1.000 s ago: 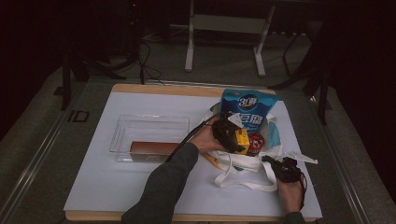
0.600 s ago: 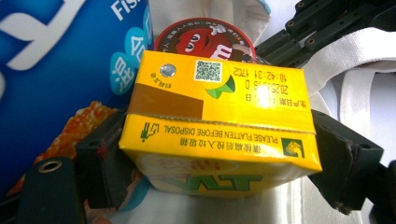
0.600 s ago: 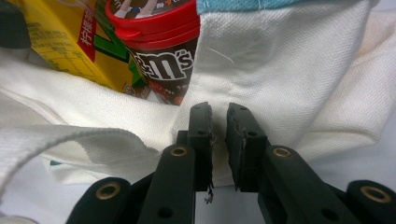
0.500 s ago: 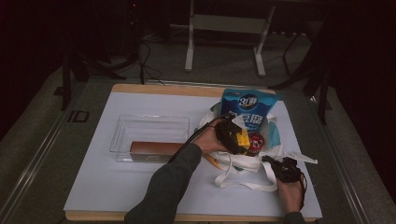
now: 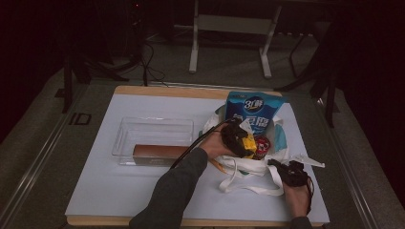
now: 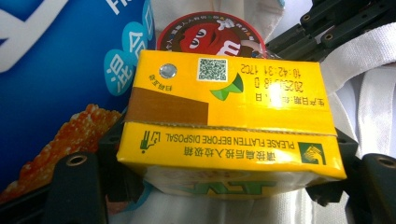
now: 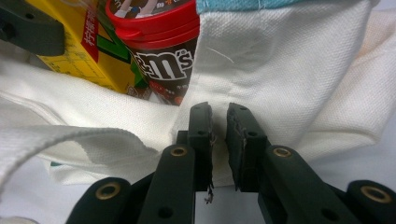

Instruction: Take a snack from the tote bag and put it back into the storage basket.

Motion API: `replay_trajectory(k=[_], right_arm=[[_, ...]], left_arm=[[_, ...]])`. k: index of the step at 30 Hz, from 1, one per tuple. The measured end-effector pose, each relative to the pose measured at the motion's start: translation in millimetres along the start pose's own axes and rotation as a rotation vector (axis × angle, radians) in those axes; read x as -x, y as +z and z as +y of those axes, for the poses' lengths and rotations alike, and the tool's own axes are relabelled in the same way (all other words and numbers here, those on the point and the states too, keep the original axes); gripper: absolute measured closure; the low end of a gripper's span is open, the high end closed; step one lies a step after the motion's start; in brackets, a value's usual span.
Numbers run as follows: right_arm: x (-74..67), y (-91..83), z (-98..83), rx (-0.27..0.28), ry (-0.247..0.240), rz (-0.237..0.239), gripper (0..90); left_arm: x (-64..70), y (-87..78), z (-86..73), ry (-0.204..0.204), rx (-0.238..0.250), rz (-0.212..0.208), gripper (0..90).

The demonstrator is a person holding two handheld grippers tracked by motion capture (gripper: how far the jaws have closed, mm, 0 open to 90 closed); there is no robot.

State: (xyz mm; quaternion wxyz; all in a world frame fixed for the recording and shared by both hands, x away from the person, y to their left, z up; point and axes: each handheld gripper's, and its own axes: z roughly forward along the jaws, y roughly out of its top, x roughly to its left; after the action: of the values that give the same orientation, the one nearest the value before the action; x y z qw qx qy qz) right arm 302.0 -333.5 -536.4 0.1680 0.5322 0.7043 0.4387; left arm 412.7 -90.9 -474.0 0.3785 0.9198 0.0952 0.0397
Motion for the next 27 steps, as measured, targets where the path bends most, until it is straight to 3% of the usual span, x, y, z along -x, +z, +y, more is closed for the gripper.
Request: replay_trajectory(k=[16,27], right_arm=[[0.7,0.0,0.1,0.000,0.001,0.006,80.0],[0.8,0.1,0.1,0.000,0.000,0.005,80.0]], left_arm=[[3.5,-4.9,2.5,0.021,-0.043,0.015,28.8],[5.4,-19.4,6.0,0.031,-0.026,0.033,28.8]])
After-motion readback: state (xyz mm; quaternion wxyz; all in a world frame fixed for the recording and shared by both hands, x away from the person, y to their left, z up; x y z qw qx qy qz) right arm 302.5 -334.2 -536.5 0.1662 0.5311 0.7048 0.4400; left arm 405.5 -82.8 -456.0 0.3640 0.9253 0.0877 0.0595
